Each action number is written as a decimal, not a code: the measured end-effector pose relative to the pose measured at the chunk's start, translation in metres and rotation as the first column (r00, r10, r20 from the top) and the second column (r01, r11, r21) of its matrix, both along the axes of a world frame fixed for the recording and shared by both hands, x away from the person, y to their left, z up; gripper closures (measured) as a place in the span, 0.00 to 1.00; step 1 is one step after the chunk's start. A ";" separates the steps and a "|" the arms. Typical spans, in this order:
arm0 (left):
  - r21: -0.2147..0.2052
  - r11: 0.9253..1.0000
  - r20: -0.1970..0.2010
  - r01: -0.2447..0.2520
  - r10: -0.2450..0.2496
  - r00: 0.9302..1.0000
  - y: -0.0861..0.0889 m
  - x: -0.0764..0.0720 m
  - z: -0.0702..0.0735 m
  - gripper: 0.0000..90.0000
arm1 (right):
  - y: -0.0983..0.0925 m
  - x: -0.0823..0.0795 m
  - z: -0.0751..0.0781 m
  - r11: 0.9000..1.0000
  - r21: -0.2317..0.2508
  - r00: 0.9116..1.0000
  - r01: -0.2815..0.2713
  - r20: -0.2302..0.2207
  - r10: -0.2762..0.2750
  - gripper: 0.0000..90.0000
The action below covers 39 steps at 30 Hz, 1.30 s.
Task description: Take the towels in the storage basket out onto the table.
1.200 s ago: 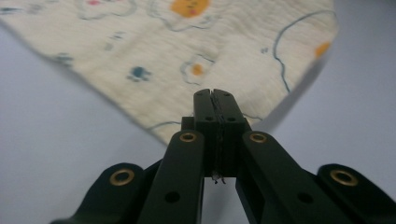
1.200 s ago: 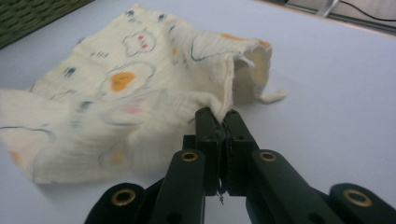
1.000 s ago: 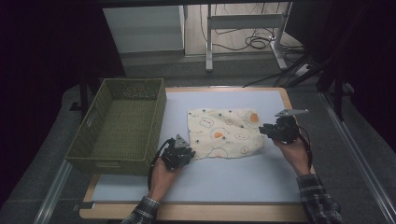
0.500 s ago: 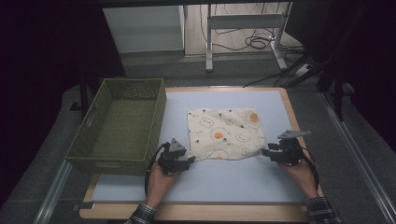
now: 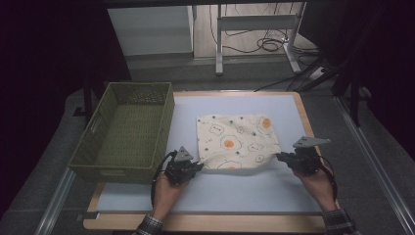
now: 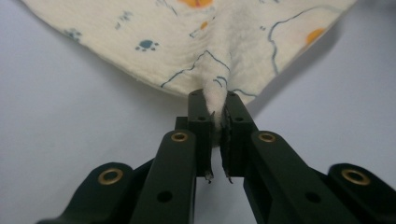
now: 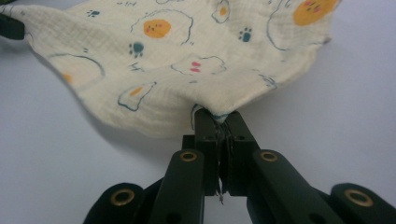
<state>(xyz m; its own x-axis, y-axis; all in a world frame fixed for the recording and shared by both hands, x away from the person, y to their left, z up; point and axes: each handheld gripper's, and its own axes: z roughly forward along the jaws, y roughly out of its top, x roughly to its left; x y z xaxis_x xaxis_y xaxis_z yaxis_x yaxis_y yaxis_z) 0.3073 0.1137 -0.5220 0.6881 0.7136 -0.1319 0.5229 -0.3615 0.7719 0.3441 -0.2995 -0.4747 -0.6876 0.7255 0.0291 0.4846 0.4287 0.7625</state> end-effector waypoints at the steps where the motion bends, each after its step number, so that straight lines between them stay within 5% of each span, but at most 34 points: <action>1: -0.025 1.000 0.006 -0.003 0.003 1.000 0.004 -0.006 0.006 0.91 | -0.003 -0.003 0.003 1.000 0.003 1.000 0.000 -0.002 0.000 0.91; 3: -0.031 0.999 0.002 -0.009 0.009 1.000 0.007 -0.011 0.009 0.82 | -0.010 -0.011 0.008 1.000 0.005 1.000 0.015 -0.020 -0.015 0.79; 5: -0.011 1.000 -0.007 -0.017 0.017 1.000 0.007 -0.014 0.007 0.69 | -0.016 -0.017 0.009 1.000 -0.013 0.999 0.028 -0.014 -0.029 0.77; 12: 0.015 1.000 -0.008 -0.027 0.027 1.000 0.005 -0.019 -0.004 0.57 | -0.019 -0.032 -0.006 1.000 0.014 0.998 -0.005 -0.061 0.006 0.76; 17: -0.025 0.999 -0.005 -0.037 0.037 0.999 0.010 -0.019 -0.003 0.60 | -0.003 -0.032 -0.025 0.998 0.009 0.996 -0.057 -0.072 0.057 0.75; 22: -0.015 1.000 -0.022 -0.011 0.011 1.000 0.011 -0.026 -0.009 0.65 | 0.008 -0.030 -0.043 0.996 -0.046 0.995 -0.076 -0.072 0.072 0.72; 24: -0.010 1.000 -0.042 -0.004 0.003 0.999 0.010 -0.025 -0.015 0.67 | 0.009 -0.032 -0.046 0.996 -0.060 0.997 -0.066 -0.037 0.064 0.81; 28: 0.031 1.000 -0.035 0.004 -0.003 0.999 0.002 -0.023 -0.021 0.72 | 0.009 -0.035 -0.045 0.995 -0.082 0.998 -0.055 -0.012 0.055 0.97; 32: 0.061 0.997 -0.039 0.036 -0.034 0.999 -0.005 -0.024 -0.018 0.95 | 0.009 -0.043 -0.042 0.993 -0.086 0.997 -0.081 -0.015 0.080 0.97; 39: 0.025 0.999 -0.054 0.035 -0.033 0.998 0.009 -0.035 -0.006 0.97 | 0.007 -0.063 -0.033 0.992 -0.051 0.993 -0.116 -0.023 0.115 0.97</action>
<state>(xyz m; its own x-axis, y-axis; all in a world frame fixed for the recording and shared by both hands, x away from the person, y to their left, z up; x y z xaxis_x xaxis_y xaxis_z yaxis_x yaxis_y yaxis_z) 0.2718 0.1223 -0.5285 0.7045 0.6934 -0.1511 0.5505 -0.3996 0.7330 0.2812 -0.2928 -0.5077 -0.7663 0.6424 0.0081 0.4447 0.5213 0.7283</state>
